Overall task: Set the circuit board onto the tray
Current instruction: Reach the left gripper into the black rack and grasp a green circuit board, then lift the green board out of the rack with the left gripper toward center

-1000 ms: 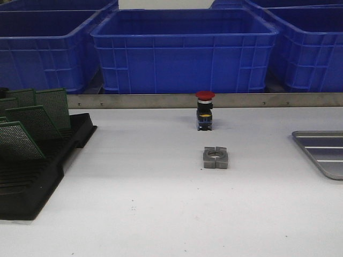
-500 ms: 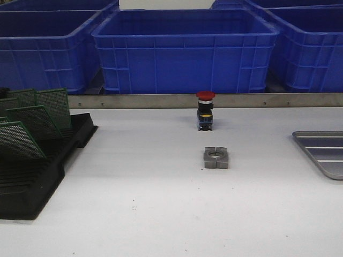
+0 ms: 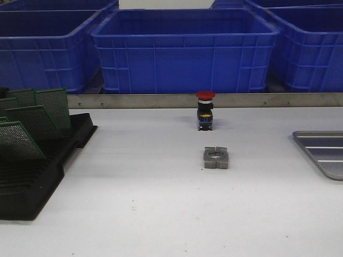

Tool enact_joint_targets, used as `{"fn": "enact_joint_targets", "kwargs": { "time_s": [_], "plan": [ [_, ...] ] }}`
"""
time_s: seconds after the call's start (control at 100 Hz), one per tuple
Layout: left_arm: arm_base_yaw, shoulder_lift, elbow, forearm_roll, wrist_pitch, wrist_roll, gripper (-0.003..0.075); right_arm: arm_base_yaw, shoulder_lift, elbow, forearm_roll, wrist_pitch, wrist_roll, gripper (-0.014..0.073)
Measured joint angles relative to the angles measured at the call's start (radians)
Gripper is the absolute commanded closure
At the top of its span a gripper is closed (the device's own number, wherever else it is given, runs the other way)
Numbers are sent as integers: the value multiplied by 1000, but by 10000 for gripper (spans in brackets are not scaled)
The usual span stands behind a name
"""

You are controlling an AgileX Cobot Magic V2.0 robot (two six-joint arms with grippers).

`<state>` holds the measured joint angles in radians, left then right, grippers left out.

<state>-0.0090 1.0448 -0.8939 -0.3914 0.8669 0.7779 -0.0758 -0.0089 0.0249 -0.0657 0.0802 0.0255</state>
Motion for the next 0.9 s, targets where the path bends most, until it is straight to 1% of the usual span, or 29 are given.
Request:
{"fn": "enact_joint_targets", "kwargs": {
  "time_s": [0.08,0.18,0.27,0.34,0.46,0.59,0.75,0.9],
  "plan": [
    [0,60,-33,-80,46,272,300,0,0,0,0,0,0,655],
    [0,124,-63,-146,88,539,300,0,0,0,0,0,0,655],
    [-16,167,-79,-155,97,719,300,0,0,0,0,0,0,655],
    [-37,200,-88,-134,97,811,300,0,0,0,0,0,0,655],
    [-99,265,-90,-64,53,869,300,0,0,0,0,0,0,655],
    [-158,340,-92,-37,-32,880,300,0,0,0,0,0,0,655],
    [-166,427,-92,-34,-66,872,300,0,0,0,0,0,0,655],
    [-166,488,-92,-33,-96,837,300,0,0,0,0,0,0,655]
  ]
}}
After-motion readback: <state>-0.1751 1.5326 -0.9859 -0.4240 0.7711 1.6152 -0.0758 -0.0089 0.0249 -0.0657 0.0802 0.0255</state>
